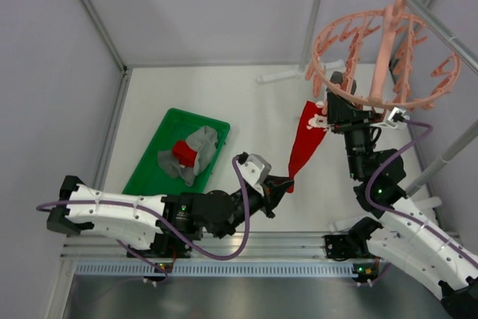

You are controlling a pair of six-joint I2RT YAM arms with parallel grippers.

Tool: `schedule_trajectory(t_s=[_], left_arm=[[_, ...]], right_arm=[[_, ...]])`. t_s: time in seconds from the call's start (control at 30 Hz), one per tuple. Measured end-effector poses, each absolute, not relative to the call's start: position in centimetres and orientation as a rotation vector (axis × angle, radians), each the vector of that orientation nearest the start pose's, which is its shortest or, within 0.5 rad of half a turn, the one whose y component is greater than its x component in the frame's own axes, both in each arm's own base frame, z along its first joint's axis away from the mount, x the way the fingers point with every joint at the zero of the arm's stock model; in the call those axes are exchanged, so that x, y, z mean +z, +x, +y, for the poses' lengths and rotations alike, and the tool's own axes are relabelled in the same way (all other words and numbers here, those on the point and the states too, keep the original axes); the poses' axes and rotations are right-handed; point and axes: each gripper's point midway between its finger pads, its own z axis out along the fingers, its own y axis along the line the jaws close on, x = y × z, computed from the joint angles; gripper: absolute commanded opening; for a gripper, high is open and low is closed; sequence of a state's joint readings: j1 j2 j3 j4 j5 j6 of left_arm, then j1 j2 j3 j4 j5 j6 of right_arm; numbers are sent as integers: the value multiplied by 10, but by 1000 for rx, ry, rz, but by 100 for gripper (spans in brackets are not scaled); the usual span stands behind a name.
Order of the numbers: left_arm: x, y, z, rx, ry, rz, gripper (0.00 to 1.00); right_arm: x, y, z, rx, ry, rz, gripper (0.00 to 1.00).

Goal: Remove the socks clipped to the hanger

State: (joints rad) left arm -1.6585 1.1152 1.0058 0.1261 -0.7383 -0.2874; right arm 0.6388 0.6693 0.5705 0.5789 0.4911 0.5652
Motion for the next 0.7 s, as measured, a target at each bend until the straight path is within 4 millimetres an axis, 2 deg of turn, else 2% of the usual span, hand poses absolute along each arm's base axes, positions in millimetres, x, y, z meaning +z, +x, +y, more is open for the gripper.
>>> schedule_trajectory(t_s=[0.13, 0.17, 0.4, 0.53, 0.57, 0.6, 0.63, 0.7], left_arm=[[347, 77, -374, -949, 499, 1562, 0], [347, 77, -374, -948, 499, 1563, 0], [345, 80, -372, -932, 487, 1566, 0], [337, 84, -370, -899, 481, 1577, 0], [333, 84, -369, -889, 482, 1581, 0], [330, 85, -368, -879, 483, 1585, 0], [326, 85, -367, -872, 488, 1589, 0], [321, 86, -366, -862, 496, 1596, 0]], right_arm=[[391, 276, 124, 823, 410, 1117, 9], [389, 278, 123, 822, 412, 1123, 0], [391, 279, 122, 855, 417, 1115, 0], [392, 279, 122, 866, 416, 1113, 0], [392, 278, 122, 868, 413, 1113, 1], [393, 277, 122, 872, 410, 1111, 9], [393, 277, 123, 874, 407, 1111, 32], [394, 276, 123, 882, 402, 1110, 36]])
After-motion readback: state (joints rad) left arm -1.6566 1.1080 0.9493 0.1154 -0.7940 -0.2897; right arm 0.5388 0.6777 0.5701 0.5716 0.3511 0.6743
